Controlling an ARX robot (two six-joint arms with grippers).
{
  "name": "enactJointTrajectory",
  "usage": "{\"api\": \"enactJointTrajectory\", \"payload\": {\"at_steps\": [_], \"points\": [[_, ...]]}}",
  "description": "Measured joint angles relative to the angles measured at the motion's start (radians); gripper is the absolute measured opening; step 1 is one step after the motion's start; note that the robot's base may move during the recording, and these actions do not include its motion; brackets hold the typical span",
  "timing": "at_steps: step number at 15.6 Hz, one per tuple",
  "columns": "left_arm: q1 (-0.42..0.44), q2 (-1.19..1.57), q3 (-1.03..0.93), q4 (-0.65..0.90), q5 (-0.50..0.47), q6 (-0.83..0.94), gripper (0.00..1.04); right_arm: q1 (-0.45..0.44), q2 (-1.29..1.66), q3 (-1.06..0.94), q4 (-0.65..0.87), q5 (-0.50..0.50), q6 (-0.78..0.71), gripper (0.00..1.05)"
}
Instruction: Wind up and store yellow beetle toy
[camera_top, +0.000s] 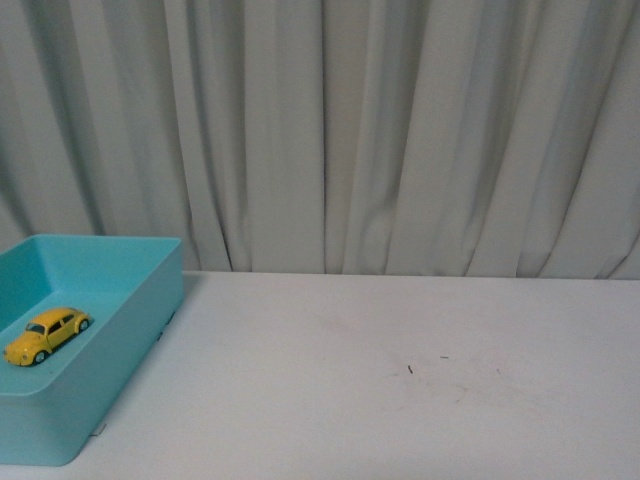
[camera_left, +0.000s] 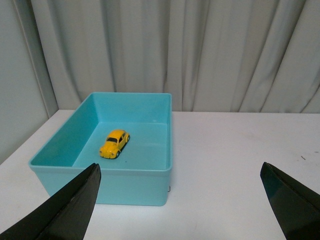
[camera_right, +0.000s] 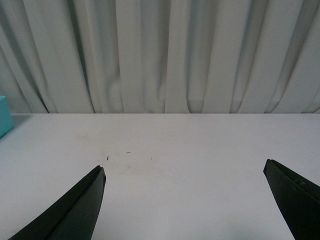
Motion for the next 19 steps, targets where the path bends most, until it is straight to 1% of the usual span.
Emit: {"api": "enactJointTrajectory", "payload": {"at_steps": [19], "points": [[0.000, 0.000, 0.000, 0.000, 0.000, -0.001, 0.98, 0.000, 0.000, 0.000, 0.000, 0.000, 0.001, 0.98]]}}
